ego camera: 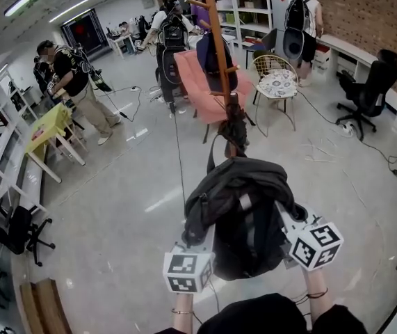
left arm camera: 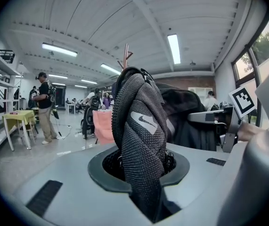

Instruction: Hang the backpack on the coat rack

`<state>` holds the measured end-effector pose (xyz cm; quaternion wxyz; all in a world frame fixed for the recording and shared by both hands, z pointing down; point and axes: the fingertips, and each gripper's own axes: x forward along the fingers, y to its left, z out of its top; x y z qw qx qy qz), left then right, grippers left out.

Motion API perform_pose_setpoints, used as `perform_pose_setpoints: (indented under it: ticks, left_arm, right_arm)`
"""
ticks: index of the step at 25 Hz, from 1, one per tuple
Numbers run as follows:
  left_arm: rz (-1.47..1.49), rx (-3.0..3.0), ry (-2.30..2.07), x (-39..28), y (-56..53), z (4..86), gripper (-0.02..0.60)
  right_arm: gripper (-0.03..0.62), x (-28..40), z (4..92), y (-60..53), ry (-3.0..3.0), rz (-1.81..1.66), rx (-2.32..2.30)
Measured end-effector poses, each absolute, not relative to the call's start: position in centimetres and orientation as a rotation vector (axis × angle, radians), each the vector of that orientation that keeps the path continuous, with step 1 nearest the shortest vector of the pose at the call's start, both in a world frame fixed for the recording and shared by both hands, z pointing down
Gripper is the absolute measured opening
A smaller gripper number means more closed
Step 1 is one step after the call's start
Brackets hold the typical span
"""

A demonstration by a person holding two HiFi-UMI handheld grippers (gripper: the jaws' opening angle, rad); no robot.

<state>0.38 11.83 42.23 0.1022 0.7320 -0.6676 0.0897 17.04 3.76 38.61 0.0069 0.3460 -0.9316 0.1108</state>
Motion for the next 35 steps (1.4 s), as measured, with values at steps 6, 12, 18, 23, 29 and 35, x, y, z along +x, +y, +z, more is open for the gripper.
perform_pose_setpoints:
  ticks: [6,12,18,23,29,35]
  left_arm:
    - [0.249,2.111,-2.006,-0.7,4.9,42.2,0.117]
    - [0.218,2.039,-2.051,-1.8,0.5,42.8,0.116]
    - [0.208,1.994,-2.096,-3.2,-1.6,42.9,0.117]
    - [0.233,1.973,-2.097,-4.4,-2.5,42.8,0.117]
    - [0.228,1.970,-2.098,-5.7,-5.0,42.3,0.117]
    - [0.222,1.961,-2.060,-9.0,-7.6,44.3,0.117]
  right_arm:
    - [0.035,15.7,38.6,-3.8,-2.922,0.354,1.017]
    - [0.035,14.0,39.0,-9.1,-2.932,0.352,0.931]
    - [0.035,12.3,39.0,-11.9,-2.946,0.347,0.871]
    - [0.035,10.9,39.0,-13.0,-2.951,0.367,0.852]
    - [0.035,9.7,38.8,-15.4,-2.956,0.376,0.845]
    - [0.035,6.5,40.3,-17.7,-2.915,0.389,0.869]
